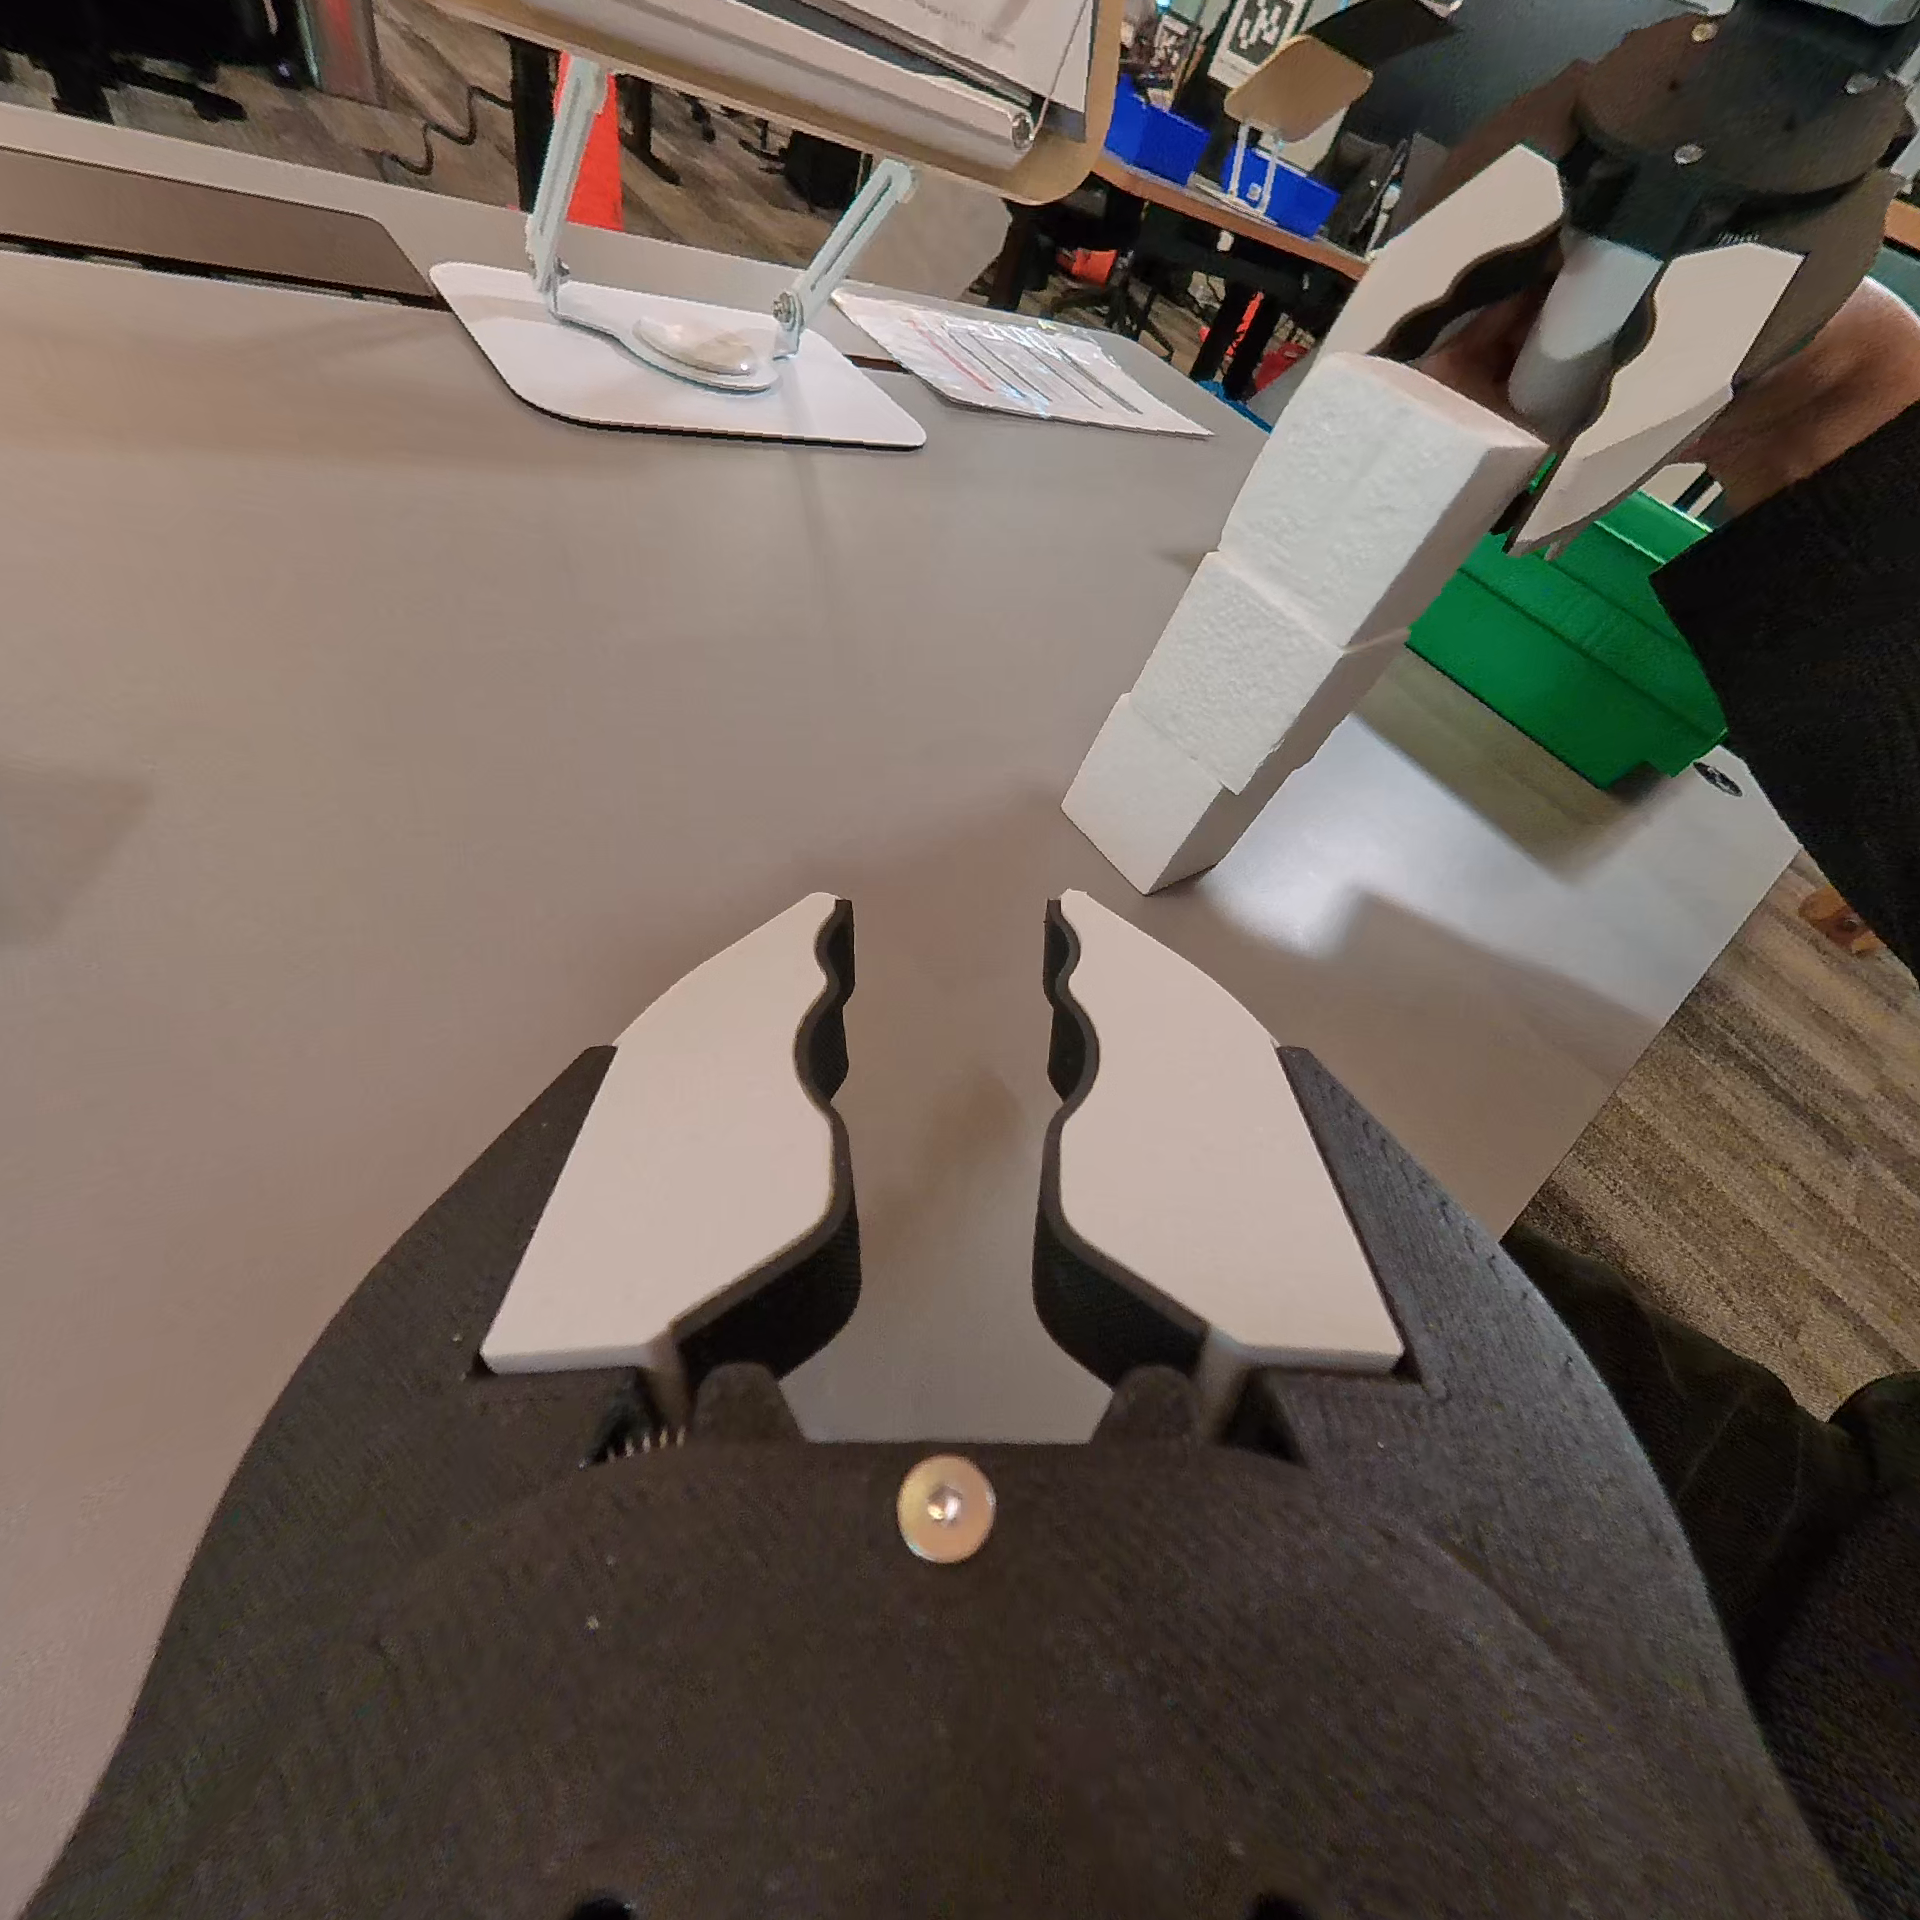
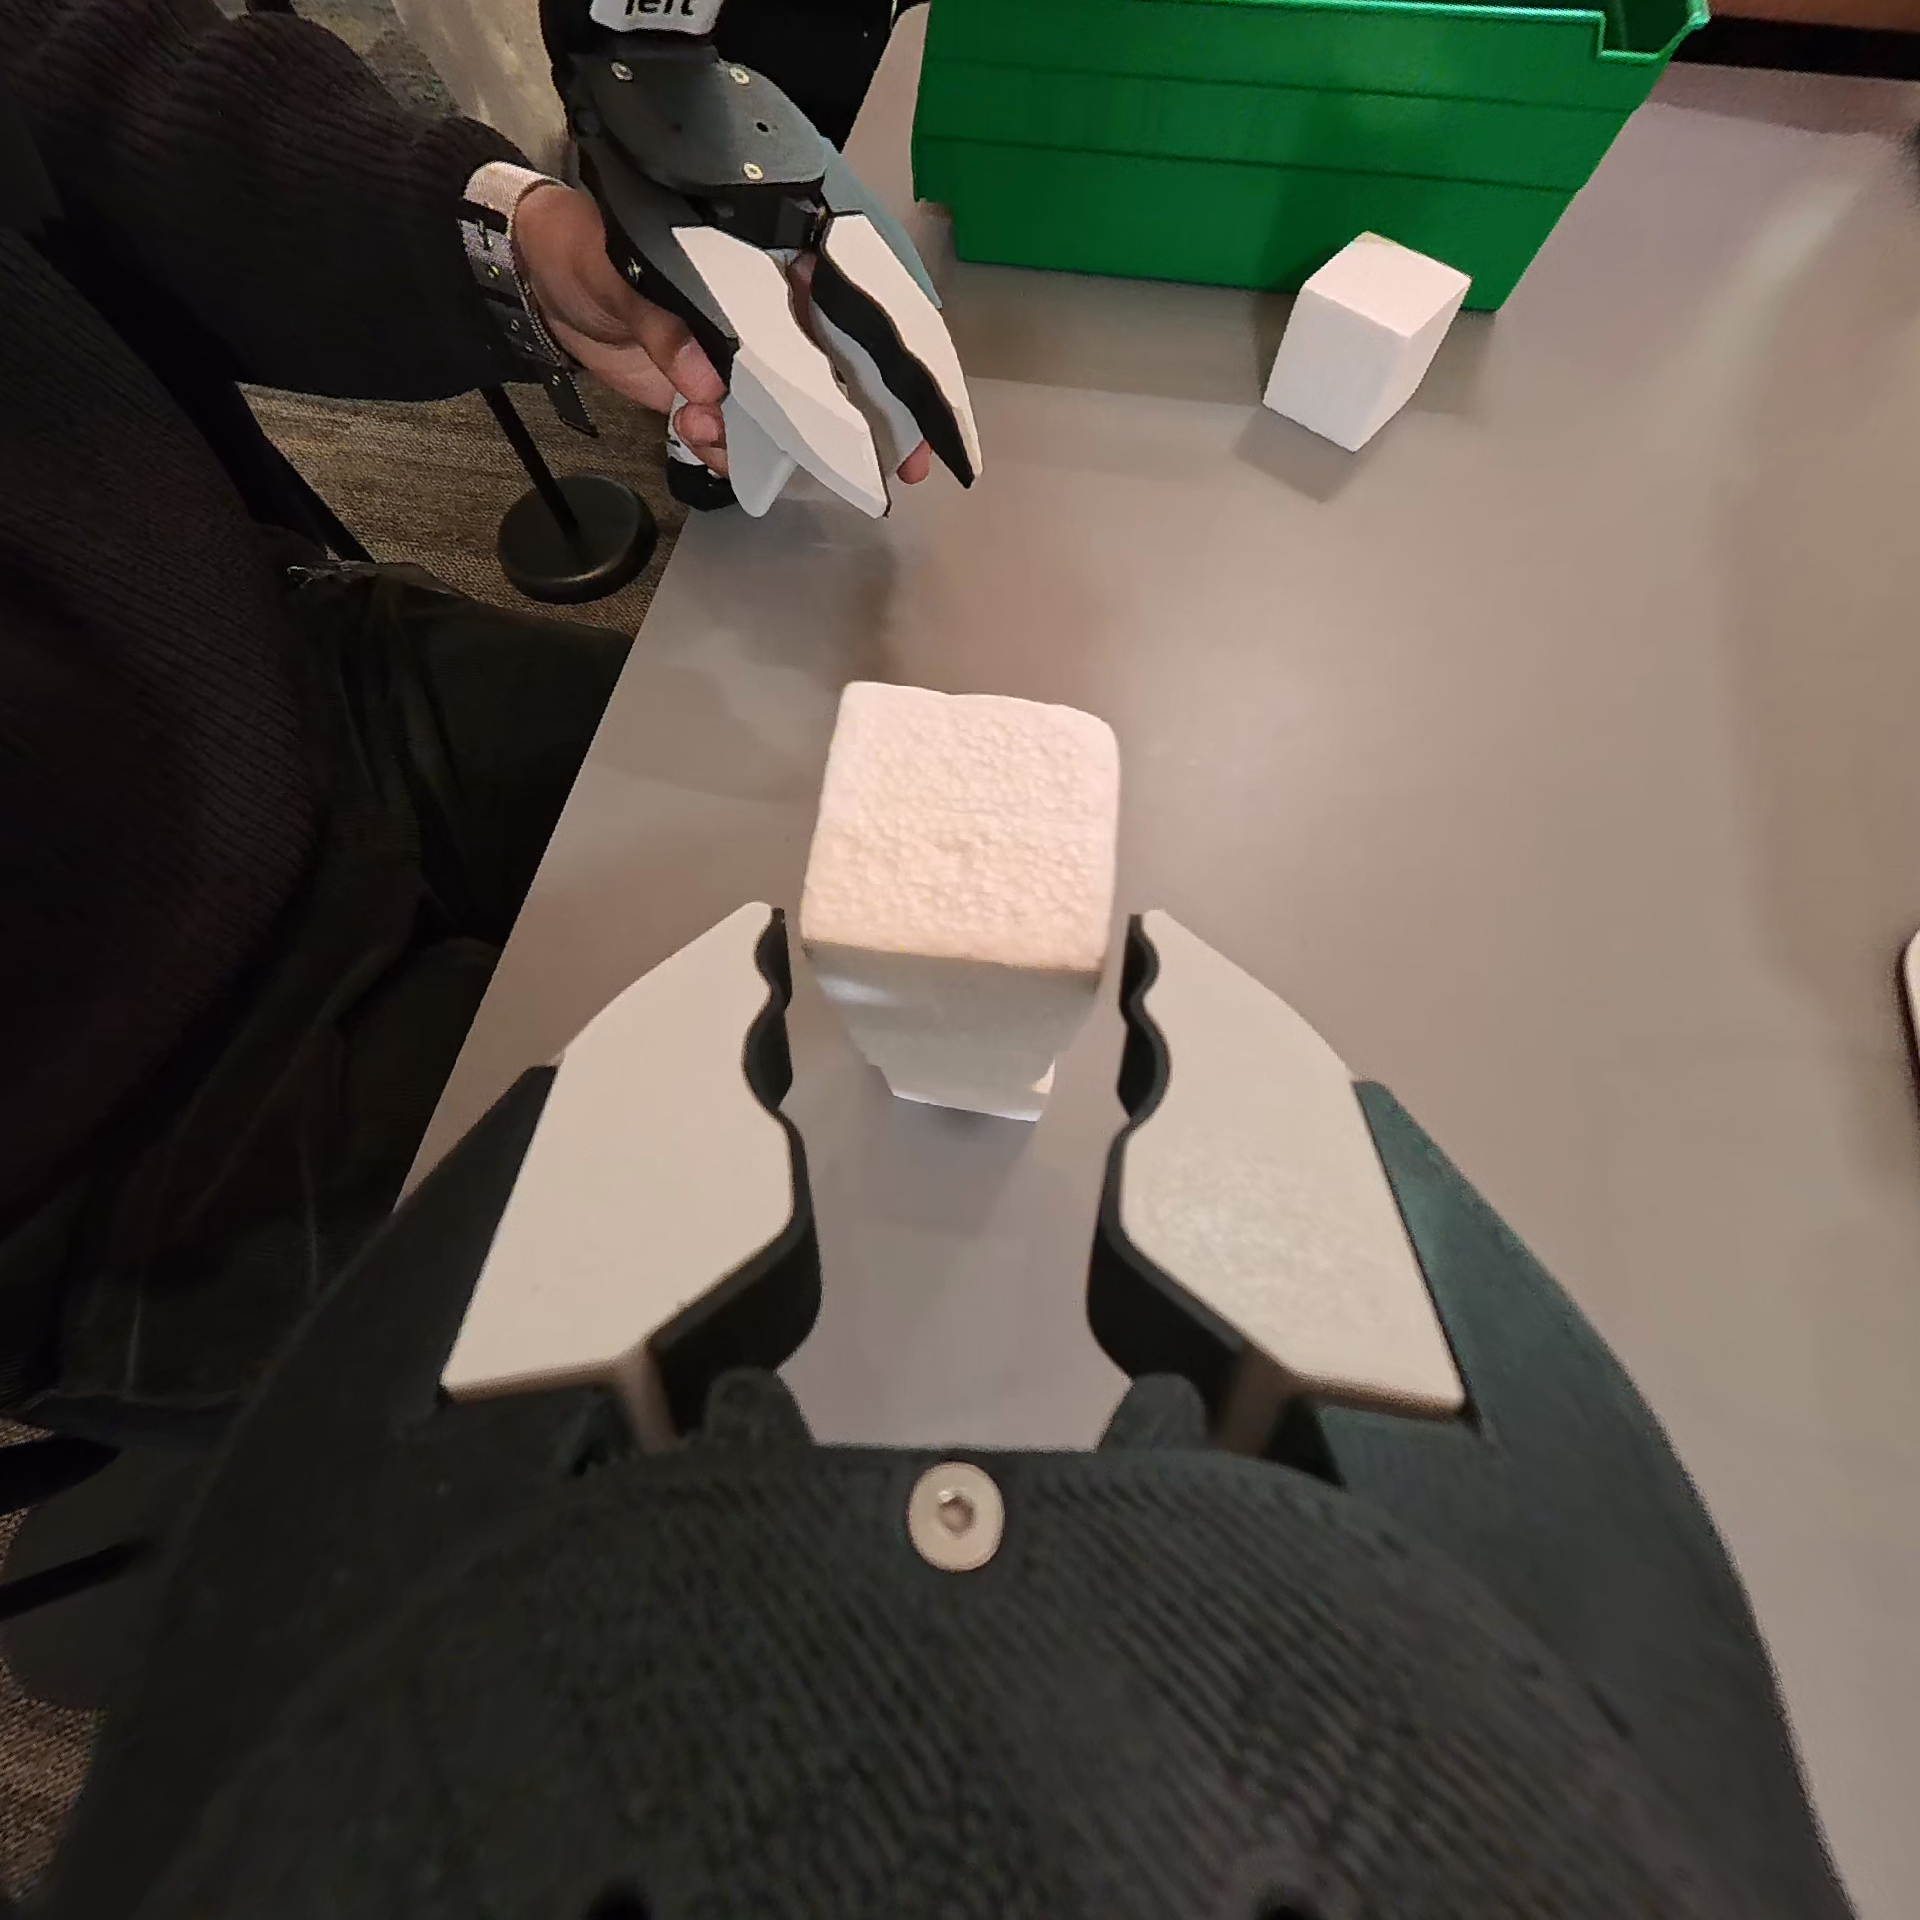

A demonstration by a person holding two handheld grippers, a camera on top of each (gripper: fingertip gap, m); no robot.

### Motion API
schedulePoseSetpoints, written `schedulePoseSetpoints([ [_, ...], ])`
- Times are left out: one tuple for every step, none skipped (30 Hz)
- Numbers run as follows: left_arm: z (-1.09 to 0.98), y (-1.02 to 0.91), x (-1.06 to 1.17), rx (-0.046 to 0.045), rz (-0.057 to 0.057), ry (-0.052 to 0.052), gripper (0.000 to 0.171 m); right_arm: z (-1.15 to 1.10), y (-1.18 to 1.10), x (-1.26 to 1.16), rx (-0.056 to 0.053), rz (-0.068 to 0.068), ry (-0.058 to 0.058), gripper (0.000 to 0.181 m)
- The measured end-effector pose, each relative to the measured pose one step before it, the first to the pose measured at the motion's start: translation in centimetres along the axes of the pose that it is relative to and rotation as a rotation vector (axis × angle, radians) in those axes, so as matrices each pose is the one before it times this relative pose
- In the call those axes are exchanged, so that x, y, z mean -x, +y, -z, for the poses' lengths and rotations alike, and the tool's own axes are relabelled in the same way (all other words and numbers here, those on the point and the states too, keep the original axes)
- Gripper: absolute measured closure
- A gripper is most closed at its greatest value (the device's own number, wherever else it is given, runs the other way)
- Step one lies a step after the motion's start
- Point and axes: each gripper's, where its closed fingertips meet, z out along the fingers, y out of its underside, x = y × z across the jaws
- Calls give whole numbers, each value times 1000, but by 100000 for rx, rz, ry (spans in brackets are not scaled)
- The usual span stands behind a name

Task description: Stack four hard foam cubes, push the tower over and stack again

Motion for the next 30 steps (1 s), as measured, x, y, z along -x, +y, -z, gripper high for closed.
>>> schedulePoseSetpoints([
  [3,-8,-4,10,-11,13,136,4,14,-38,-161,-332,102,117],
  [-9,12,1,19,-18,-23,136,4,5,-13,-114,-345,66,115],
  [2,3,11,22,-39,-65,136,13,3,20,86,-334,-122,113],
  [-13,-4,11,5,-52,-58,136,26,9,16,196,-240,9,112],
  [6,-17,17,-64,-9,-96,136,76,-18,-37,157,-127,460,110],
  [18,-35,27,-132,45,-123,136,140,-68,-44,-122,-73,594,108],
  [12,-33,24,-183,84,-101,136,207,-167,-27,-595,-35,545,107],
  [30,-35,25,-160,56,-109,136,277,-244,-44,-946,84,786,106],
  [25,-37,36,-145,18,-126,136,332,-284,-73,-984,277,1202,104],
  [12,-40,31,-137,35,-99,136,387,-357,-108,-1087,518,1614,103],
  [26,-20,30,-81,25,-57,135,483,-493,-264,-1511,736,2779,102],
  [25,-31,41,7,-149,-98,135,556,-714,-602,-2316,913,5092,96],
  [45,-36,119,110,-602,-439,135,624,-968,-1225,-3298,1322,9174,84],
  [80,-83,250,-36,-913,-1075,135,656,-1066,-1367,-3497,1665,10094,81],
  [133,-147,373,-326,-1018,-1537,135,537,-1094,-1107,-3098,1540,8694,80],
  [191,-184,490,-548,-888,-1964,134,393,-1238,-768,-3263,989,7195,75],
  [246,-249,574,-827,-483,-2187,134,241,-1314,-300,-3201,971,5044,75],
  [285,-337,657,-1318,167,-2329,134,41,-1382,96,-3200,1440,3557,75],
  [336,-436,717,-1950,883,-2493,134,-158,-1494,333,-3711,931,3402,75],
  [363,-521,810,-2417,1556,-2854,134,-366,-1506,695,-4222,-306,2460,73],
  [391,-554,887,-2648,2108,-3341,135,-603,-1348,1087,-3716,-1013,1197,72],
  [382,-554,926,-2691,2360,-3570,135,-810,-1082,1445,-2691,-1922,97,73],
  [367,-519,940,-2517,2327,-3792,135,-972,-771,2049,-1540,-1722,-2773,73],
  [350,-475,937,-2271,1857,-4142,135,-1152,-458,2068,-707,-1967,-2259,76],
  [321,-436,958,-2105,1157,-4564,135,-1334,-219,1970,-538,-2405,-1556,78],
  [286,-381,893,-1818,522,-4553,135,-1454,55,1994,144,-2145,-2028,78],
  [250,-379,722,-1724,163,-3788,136,-1543,213,1766,-357,-3436,-1194,83],
  [300,-518,371,-2523,-49,-1732,141,-1692,314,1950,-2297,-4637,-3271,91],
  [399,-836,17,-4495,-64,272,148,-1881,481,2204,-3835,-4375,-6733,95],
  [428,-989,13,-5151,-86,84,151,-1955,877,1822,-2594,-2196,-7074,97],
])
